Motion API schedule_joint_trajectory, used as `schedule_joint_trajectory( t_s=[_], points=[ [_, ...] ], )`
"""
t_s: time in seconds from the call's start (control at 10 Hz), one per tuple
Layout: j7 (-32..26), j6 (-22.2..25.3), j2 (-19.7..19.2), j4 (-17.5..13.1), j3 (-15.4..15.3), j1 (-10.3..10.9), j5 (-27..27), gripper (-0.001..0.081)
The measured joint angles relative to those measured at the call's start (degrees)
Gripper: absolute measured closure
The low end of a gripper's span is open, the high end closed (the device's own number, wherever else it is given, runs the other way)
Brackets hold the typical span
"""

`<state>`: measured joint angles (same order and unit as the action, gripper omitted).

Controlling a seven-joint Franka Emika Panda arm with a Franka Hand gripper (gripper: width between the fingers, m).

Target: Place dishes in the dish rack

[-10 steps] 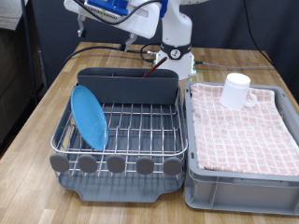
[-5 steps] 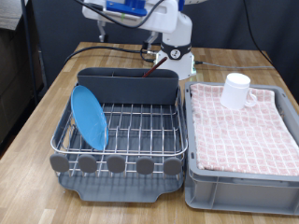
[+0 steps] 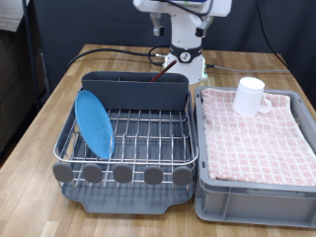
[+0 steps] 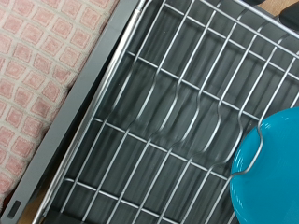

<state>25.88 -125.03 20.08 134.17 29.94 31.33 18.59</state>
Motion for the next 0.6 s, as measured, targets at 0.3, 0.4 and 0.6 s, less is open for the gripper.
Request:
schedule_joint_trajectory(
  t_s=[0.3, 0.4, 0.6],
  points=[
    [5.33, 0.88, -0.23, 0.02, -1.06, -0.11, -0.3, 0.0004],
    [7.23, 1.31, -0.21, 0.15, -2.28, 0.38, -1.17, 0.0004],
    [9.57, 1.35, -0.11, 0.53, -4.65, 2.4, -4.53, 0.0004]
  ],
)
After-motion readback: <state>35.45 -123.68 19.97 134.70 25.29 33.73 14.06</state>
